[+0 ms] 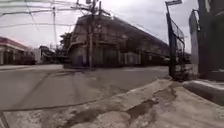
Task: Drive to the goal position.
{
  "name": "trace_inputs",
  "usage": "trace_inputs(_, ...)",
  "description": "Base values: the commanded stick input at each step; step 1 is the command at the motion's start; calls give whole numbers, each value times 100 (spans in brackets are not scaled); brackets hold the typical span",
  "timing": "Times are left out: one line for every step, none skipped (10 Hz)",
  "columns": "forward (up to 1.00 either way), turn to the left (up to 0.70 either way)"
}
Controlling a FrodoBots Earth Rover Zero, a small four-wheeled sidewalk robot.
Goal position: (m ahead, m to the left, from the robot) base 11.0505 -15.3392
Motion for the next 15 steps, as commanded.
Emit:
trace_inputs(70,1)
trace_inputs(70,1)
trace_inputs(70,1)
trace_inputs(70,1)
trace_inputs(70,1)
trace_inputs(70,1)
trace_inputs(70,1)
trace_inputs(70,1)
trace_inputs(70,1)
trace_inputs(70,1)
trace_inputs(70,1)
trace_inputs(70,1)
trace_inputs(70,1)
trace_inputs(70,-1)
trace_inputs(70,-3)
